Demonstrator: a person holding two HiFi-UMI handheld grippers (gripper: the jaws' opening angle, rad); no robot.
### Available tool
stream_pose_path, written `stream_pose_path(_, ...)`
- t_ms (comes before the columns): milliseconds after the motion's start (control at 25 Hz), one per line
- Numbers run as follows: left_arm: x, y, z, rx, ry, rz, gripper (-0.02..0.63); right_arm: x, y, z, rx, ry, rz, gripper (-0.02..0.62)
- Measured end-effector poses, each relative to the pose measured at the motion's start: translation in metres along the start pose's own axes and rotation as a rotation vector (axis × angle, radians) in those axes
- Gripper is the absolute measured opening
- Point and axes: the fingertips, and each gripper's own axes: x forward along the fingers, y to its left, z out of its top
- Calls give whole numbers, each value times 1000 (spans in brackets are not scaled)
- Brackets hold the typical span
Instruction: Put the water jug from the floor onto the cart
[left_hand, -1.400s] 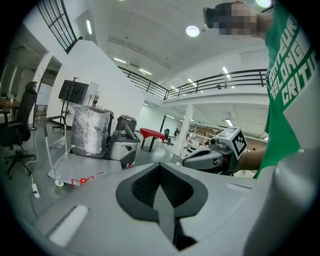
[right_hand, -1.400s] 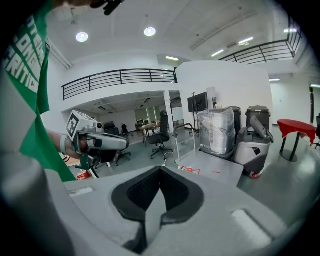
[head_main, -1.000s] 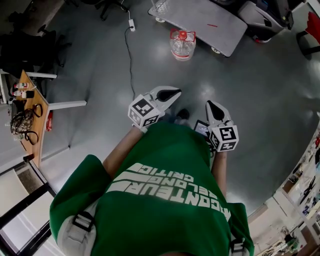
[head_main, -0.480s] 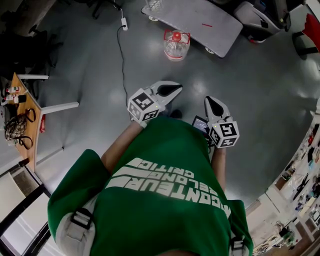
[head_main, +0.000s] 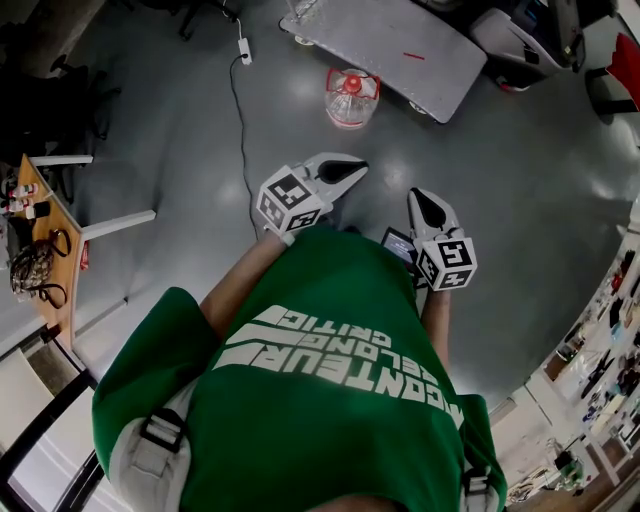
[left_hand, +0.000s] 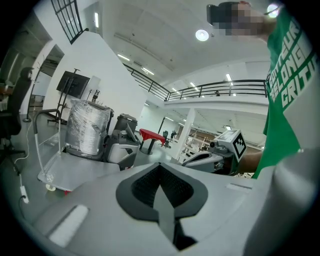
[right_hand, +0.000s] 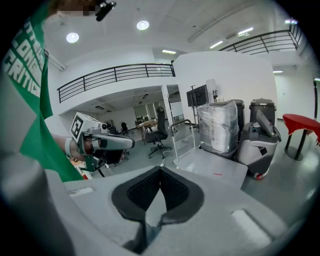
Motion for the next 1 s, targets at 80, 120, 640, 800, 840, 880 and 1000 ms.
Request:
stream_pose_path(80,4,11,5,-5,0,0,14,9,-6,6,0,7,2,-8)
stream_pose_path(120,7,15,8,-7,0,0,14,12,-9,9,-1,10,2,-8)
stream_pose_path(640,15,74,35,-22,-16,-18,14,64,-20,39,-25,66,-9,-8)
stream_pose_path(800,11,94,38,-30,-24,-18,14,85,-12,49,-40,77,7,-8)
stream_pose_path(840,9,99,39,-31,-26,-16,14,90,-10,51,-46,79,12,-8)
stream_pose_path(880,8,104,40,-32,-28,-14,14,95,-7,53,-53,84,18,-8)
stream_pose_path(1000,4,120,43,-33,-32,-7,14,106,-1,56,-79,107,33,-8)
